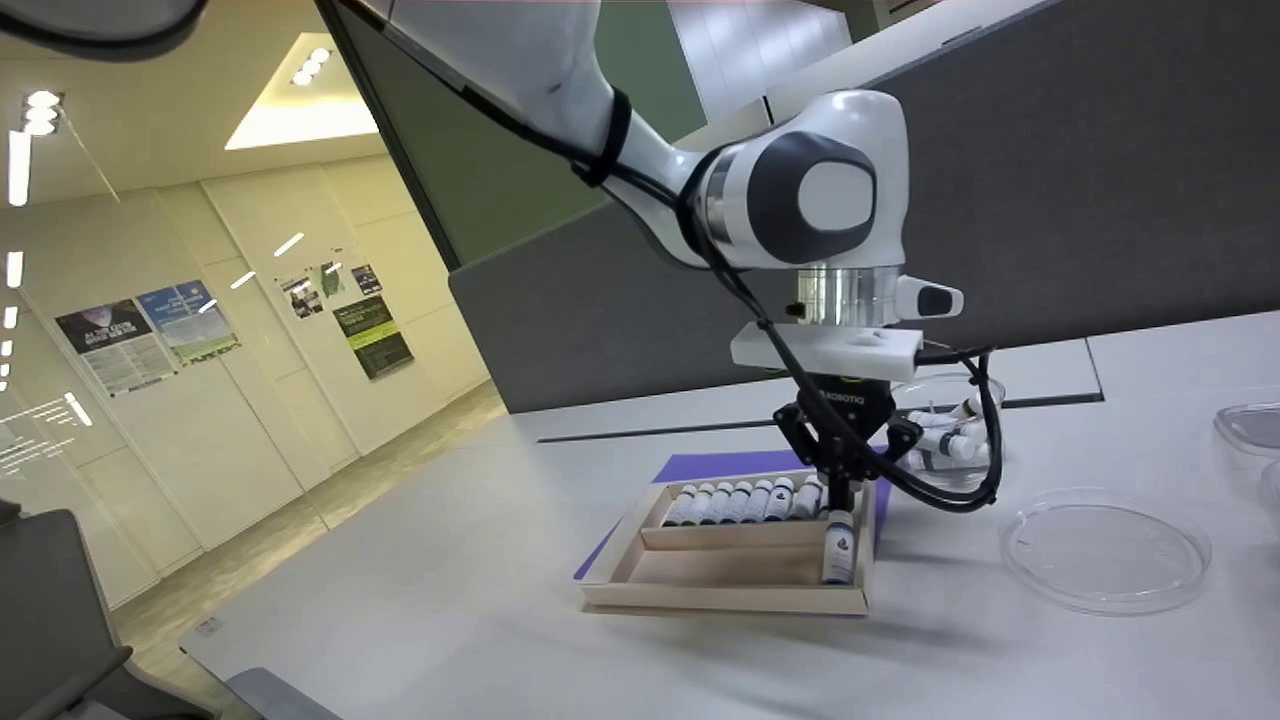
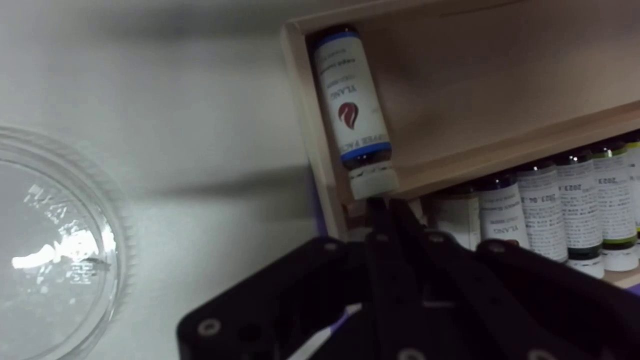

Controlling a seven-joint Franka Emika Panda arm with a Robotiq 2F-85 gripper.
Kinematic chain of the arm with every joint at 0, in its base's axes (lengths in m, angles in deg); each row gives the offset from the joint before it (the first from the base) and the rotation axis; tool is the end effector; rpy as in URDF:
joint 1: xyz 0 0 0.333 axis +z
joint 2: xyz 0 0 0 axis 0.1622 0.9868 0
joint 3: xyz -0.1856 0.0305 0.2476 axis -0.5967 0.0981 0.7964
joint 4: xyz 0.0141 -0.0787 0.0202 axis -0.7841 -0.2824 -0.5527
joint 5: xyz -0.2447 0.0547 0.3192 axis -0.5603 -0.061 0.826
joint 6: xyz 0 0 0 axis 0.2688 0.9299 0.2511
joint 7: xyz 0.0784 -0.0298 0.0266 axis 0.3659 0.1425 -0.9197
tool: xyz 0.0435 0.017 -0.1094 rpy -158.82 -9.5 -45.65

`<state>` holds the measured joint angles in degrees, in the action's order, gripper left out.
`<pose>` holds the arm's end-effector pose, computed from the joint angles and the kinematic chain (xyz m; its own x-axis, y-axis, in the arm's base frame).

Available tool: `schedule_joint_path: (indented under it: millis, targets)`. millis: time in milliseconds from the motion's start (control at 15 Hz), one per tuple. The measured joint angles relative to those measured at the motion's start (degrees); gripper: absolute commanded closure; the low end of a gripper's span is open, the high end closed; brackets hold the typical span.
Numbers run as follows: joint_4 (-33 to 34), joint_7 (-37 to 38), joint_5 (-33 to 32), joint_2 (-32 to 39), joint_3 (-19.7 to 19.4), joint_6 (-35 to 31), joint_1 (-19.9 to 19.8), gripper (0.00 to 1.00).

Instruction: Move the bottle from the lid to the bottom compartment of the box

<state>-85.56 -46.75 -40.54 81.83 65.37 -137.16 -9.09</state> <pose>0.6176 -0.2030 0.1089 0.9741 -0.0706 -0.2146 -0.1178 -0.9693 -0.2159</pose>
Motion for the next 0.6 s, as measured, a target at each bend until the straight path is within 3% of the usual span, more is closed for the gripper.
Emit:
schedule_joint_path:
  millis: [400,467,600]
  targets:
    - [1.5,0.0,0.0,1.1,0.5,3.4,0.8,1.00]
    - [1.6,0.0,0.0,1.2,0.5,3.9,1.1,0.75]
    - [1.6,0.0,-0.1,1.2,0.5,4.0,1.8,0.68]
